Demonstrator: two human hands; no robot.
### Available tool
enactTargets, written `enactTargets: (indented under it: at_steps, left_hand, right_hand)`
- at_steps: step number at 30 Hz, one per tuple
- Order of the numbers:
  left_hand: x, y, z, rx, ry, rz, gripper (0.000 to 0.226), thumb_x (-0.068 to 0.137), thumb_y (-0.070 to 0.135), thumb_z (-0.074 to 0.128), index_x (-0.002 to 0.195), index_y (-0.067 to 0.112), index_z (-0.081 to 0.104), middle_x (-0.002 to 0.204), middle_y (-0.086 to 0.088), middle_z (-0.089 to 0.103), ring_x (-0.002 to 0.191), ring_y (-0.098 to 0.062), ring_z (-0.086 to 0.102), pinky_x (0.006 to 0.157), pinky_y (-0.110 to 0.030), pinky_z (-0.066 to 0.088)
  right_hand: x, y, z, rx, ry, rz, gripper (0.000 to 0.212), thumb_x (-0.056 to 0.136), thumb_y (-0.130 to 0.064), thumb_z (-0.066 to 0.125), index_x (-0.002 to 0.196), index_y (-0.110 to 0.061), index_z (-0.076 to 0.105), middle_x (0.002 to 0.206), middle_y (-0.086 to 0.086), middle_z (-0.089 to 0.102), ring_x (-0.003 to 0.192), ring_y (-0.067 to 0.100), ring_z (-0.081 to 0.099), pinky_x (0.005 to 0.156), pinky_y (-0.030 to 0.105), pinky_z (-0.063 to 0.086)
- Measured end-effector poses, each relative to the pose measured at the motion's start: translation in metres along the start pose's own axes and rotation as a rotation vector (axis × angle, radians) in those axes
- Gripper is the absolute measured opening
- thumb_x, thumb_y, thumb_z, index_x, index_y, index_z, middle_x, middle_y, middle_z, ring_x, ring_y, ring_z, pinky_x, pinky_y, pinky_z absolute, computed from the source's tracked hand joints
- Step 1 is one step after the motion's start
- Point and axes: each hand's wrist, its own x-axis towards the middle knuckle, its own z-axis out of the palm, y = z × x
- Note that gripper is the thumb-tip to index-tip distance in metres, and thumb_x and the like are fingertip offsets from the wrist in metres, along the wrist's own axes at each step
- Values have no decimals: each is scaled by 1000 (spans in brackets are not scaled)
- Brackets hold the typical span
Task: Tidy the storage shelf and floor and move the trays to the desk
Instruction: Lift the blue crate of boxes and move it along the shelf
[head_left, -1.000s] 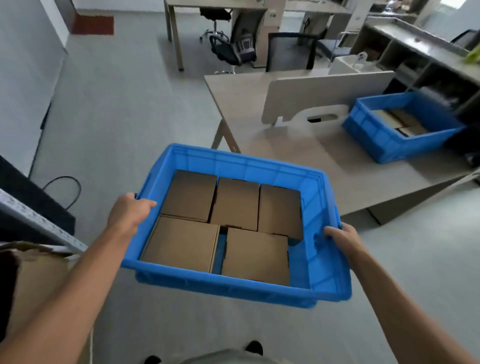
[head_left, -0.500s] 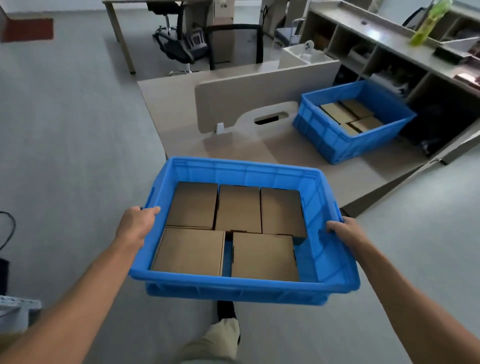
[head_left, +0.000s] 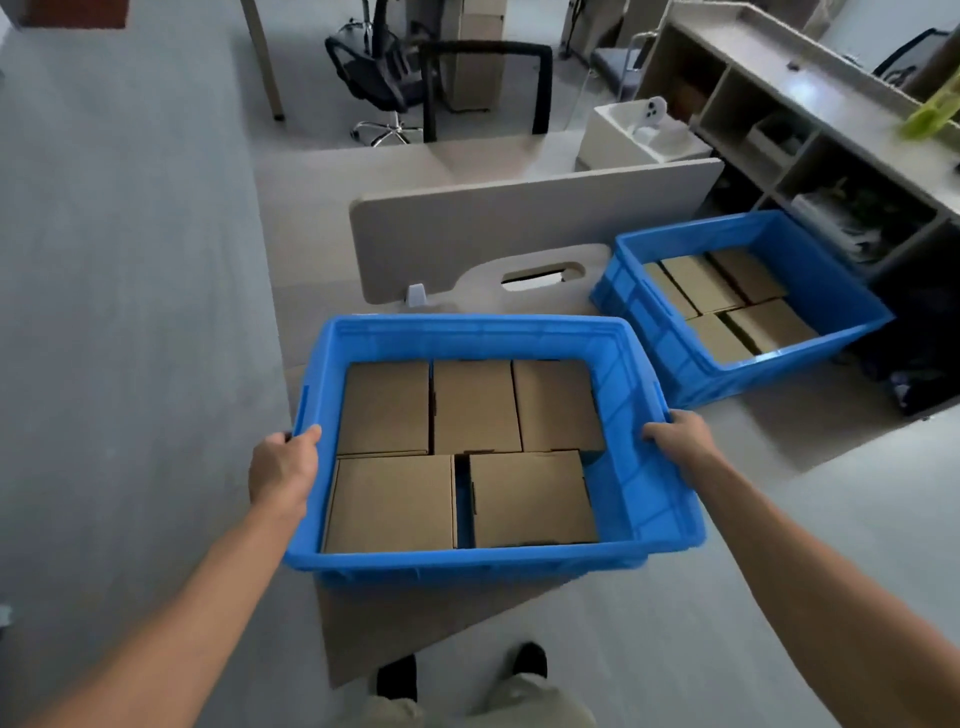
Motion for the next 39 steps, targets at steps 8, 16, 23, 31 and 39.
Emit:
enactTargets:
  at_steps: [8,16,23,31,39]
  left_hand:
    - [-11,21,75,-69,166,-97,34,86,40,58,76,7,60,64,-8,55,62,-30,52,56,-32,38]
    - [-10,49,109,-14,242,-108,35,91,41,54,100,9,65,86,-14,62,75,-30,55,64,-33,38]
    - [-37,35,104,137,172,-36,41,92,31,55,132,19,55,121,-13,64,99,-34,60,79,-37,43]
    - [-84,-13,120,157,271,75,52,96,16,45,147,19,34,136,-17,55,114,-40,56,94,-45,43]
    - [-80,-2,122,180,287,85,54,99,15,39,152,20,26,144,-17,48,122,-41,51,98,-46,41]
  right_hand:
    - [138,-42,-12,-136,-155,-113,14,75,-13,68,89,-11,68,88,16,74,81,38,72,76,56,61]
    - [207,-67,-4,-185,-200,-229,13,79,-17,64,92,-14,65,90,17,72,80,39,70,72,52,61]
    - [183,-55,-14,-316,-170,-345,15,92,-17,52,105,-10,50,88,10,62,74,27,60,58,35,47]
    - [119,30,-24,-210,-16,-283,3,93,-12,39,94,-10,38,81,14,54,69,30,53,65,44,47]
    - [123,26,-13,-116,0,-214,11,91,-9,37,100,-8,42,81,6,51,78,37,62,75,60,58]
